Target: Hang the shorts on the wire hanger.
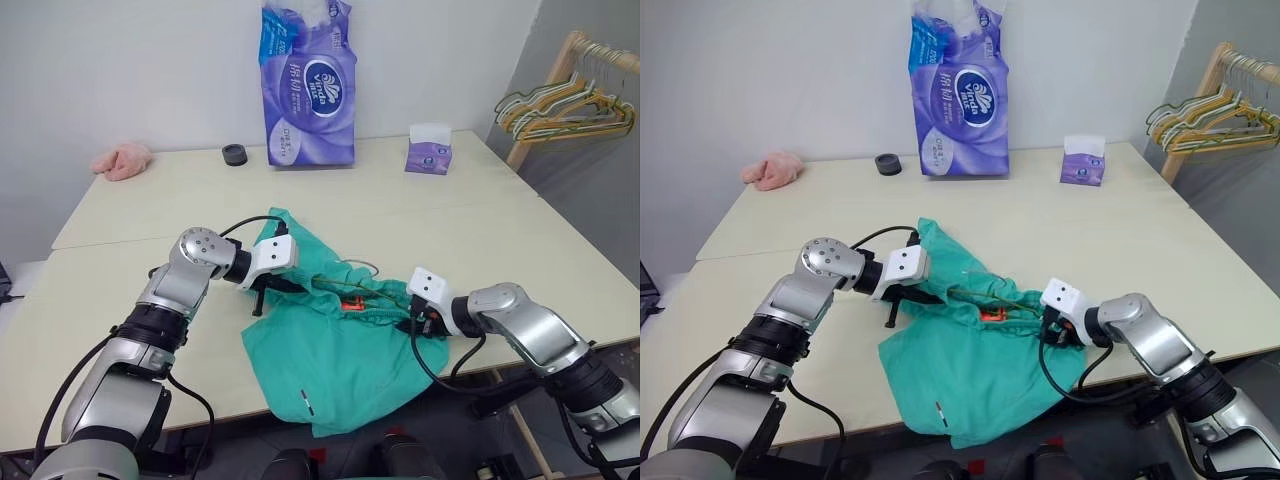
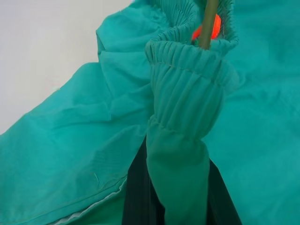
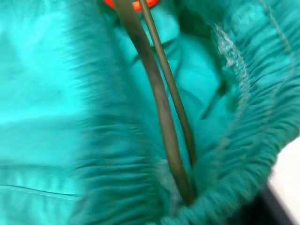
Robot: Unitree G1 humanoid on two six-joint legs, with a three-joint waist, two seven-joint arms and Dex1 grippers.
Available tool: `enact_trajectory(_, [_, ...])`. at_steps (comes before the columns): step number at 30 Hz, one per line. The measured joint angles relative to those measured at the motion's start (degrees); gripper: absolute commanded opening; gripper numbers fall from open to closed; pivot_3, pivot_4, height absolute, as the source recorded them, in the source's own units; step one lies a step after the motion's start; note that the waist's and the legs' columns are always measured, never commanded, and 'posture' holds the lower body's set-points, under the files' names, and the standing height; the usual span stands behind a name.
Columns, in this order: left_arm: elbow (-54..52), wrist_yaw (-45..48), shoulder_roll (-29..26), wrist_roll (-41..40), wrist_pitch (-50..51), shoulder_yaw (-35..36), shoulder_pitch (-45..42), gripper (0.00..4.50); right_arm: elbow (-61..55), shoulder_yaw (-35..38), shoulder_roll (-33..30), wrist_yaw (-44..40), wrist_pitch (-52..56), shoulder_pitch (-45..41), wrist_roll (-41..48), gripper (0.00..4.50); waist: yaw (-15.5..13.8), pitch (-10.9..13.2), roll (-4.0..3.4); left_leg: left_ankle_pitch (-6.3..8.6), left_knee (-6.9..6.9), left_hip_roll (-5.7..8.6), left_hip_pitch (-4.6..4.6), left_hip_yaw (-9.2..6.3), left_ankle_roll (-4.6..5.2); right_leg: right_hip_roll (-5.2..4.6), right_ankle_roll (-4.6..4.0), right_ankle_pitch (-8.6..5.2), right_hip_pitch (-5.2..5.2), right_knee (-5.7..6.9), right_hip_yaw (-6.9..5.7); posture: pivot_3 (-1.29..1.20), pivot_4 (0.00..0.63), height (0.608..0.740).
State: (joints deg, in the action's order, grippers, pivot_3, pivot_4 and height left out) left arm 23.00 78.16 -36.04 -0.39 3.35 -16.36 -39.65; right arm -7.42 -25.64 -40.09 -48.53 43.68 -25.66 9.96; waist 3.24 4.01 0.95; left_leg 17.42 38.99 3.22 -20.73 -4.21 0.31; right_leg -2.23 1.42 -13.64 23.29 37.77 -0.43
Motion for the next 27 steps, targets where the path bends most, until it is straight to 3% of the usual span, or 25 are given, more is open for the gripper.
enact_trajectory(2, [-0.28,-0.16,0.04,-0.65,0.22,0.39,0.44,0.0,-0.03,0.05,0.09,-0.01,-0.1,0.0,-0.61,0.15,-0.01,0.0,0.0,0.0,0.0,0.0,0.0,0.0,0.0,0.0,0.0,0.0,0.0,0.0,-0.01,-0.11,0.037,0.74])
enact_trajectory(6, [-0.3,-1.85,0.67,-1.57,0.53,1.33,0.62,0.0,-1.41,0.0,-0.26,-0.77,0.64,0.14,-1.03,0.04,-0.02,0.01,-0.01,0.0,0.01,0.01,-0.02,-0.01,-0.01,-0.02,0.0,0.0,0.01,0.0,0.0,-0.12,0.034,0.74])
enact_trajectory(9, [-0.2,-1.95,1.51,-2.99,1.84,2.25,0.64,0.65,-2.93,0.14,-1.24,-1.59,1.61,0.34,-0.87,0.0,-0.02,0.01,-0.02,0.0,0.0,0.01,-0.04,-0.02,-0.01,-0.02,0.0,0.0,0.03,-0.01,-0.01,-0.12,0.032,0.74])
enact_trajectory(13, [0.38,-2.18,2.27,-4.59,2.88,3.31,0.3,1.91,-6.68,1.45,-2.98,-2.95,3.46,0.62,0.05,0.0,-0.02,0.01,-0.01,0.0,0.0,0.01,-0.04,-0.02,-0.01,-0.02,0.0,0.0,0.03,-0.01,-0.02,-0.12,0.032,0.74])
enact_trajectory(20, [11.04,-4.3,2.17,-6.21,2.53,7.76,-5.36,3.99,-15.09,7.43,-10.75,-6.6,5.96,4.25,4.12,0.0,-0.2,0.0,0.0,0.0,0.01,0.03,-0.05,-0.05,-0.01,-0.03,0.01,0.0,0.02,-0.04,-0.07,-0.14,0.019,0.74])
enact_trajectory(27, [13.29,0.04,2.07,-6.43,4.01,7.75,-5.67,3.99,-18.82,10.58,-15.19,-7.88,7.1,6.57,6.77,0.0,0.04,0.0,0.0,0.0,0.01,0.02,-0.06,-0.03,-0.01,-0.04,0.01,0.0,0.03,-0.04,-0.05,-0.15,0.019,0.74])
